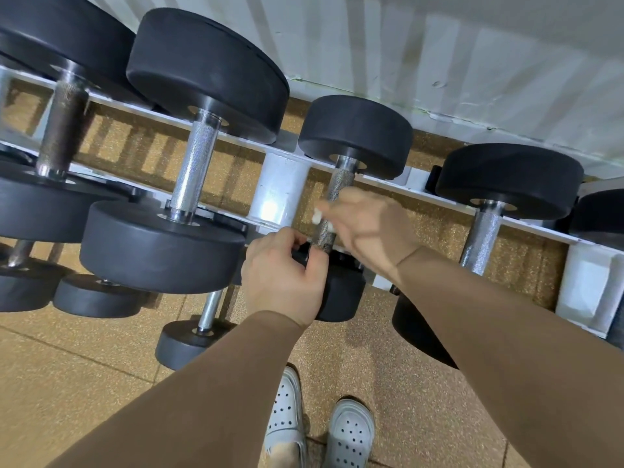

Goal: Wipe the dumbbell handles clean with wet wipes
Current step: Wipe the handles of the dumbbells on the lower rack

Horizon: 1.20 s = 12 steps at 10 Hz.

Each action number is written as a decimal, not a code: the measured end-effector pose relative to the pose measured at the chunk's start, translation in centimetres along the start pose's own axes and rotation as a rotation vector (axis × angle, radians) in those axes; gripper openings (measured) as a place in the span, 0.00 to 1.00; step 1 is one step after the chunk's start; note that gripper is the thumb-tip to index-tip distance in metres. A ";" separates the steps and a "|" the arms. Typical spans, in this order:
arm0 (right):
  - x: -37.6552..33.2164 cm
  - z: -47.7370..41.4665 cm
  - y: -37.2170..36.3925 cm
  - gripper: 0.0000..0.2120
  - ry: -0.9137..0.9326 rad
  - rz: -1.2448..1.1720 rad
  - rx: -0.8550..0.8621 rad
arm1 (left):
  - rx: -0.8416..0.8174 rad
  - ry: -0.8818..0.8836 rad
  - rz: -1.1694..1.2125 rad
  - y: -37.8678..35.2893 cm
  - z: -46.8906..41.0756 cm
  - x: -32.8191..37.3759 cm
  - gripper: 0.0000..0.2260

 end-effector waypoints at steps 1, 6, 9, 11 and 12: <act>1.2 -0.4 1.9 0.11 -0.141 -0.153 0.138 | -0.007 0.009 0.012 -0.2 -0.2 -0.4 0.17; -0.2 0.4 2.4 0.12 -0.020 -0.102 0.178 | 0.007 0.000 0.010 -0.1 -0.2 -0.3 0.16; -0.7 3.0 1.0 0.19 -0.113 -0.328 0.124 | 0.013 -0.009 0.005 -0.1 -0.2 -0.2 0.14; 1.4 0.5 3.2 0.09 -0.177 -0.323 0.364 | 0.007 0.012 0.003 -0.2 -0.2 -0.5 0.13; 1.0 1.9 1.8 0.09 -0.181 -0.377 0.272 | 0.004 0.011 0.004 -0.1 -0.2 -0.4 0.13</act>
Point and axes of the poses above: each hand's wrist, its own z-axis away from the middle knuckle, its own y-axis out of the back of the hand, x = y × z, the point moved 10 cm from there along -z, towards the middle knuckle, and after that the axes turned 4 degrees about -y, right-handed, at the moved point
